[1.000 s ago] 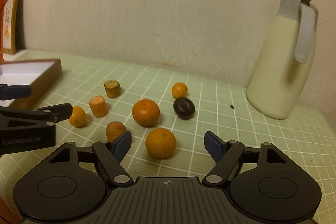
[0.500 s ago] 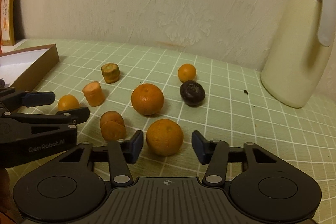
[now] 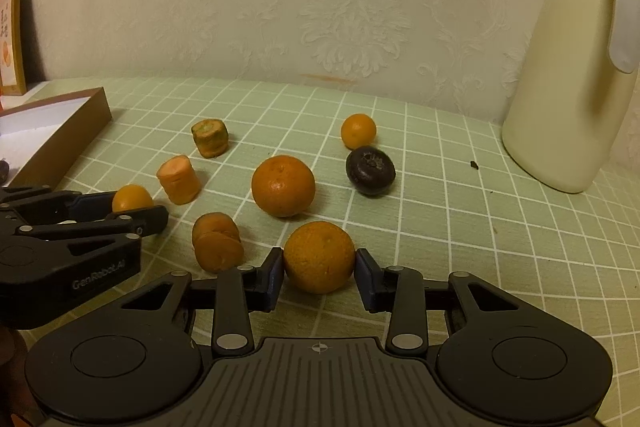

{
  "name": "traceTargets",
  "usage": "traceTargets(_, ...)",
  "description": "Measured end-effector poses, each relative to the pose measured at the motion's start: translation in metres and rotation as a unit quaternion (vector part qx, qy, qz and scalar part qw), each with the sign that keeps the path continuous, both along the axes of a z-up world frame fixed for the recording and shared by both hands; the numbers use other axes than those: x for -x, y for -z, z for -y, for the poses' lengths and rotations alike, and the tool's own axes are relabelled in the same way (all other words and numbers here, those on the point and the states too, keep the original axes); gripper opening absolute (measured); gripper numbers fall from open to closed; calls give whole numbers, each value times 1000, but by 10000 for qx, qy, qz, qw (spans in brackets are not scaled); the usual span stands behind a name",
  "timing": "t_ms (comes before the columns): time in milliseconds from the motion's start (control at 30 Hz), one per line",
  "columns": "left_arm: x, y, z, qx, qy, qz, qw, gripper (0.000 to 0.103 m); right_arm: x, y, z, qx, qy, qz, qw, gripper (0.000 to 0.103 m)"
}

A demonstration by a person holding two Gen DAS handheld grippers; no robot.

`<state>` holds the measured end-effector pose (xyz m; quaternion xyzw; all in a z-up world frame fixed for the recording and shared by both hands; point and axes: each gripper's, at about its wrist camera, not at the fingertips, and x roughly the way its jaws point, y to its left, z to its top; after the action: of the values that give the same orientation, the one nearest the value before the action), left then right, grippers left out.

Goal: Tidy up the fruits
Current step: 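Grasp a small orange with the left tool while the right tool grasps a larger orange, then carry both oranges over the white box and open both tools to release them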

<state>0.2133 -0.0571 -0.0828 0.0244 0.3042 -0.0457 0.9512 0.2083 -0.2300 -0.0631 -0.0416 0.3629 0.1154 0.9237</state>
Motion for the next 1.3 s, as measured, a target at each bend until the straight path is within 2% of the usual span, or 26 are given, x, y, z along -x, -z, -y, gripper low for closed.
traceTargets(367, 34, -46, -14, 36, -13, 549, 9985, 23, 18, -36, -5, -106, -62, 473, 9988, 38)
traceTargets(667, 56, -82, -43, 4, -225, 942, 9953, 23, 41, -75, -32, -250, -336, 926, 9948, 38)
traceTargets(867, 69, -93, -64, -83, -431, 1084, 9931, 23, 51, -91, -54, -315, -561, 1108, 9918, 38)
traceTargets(1300, 85, -103, -113, -83, -964, 1158, 9886, 23, 55, -96, -100, -379, -970, 1166, 9877, 38)
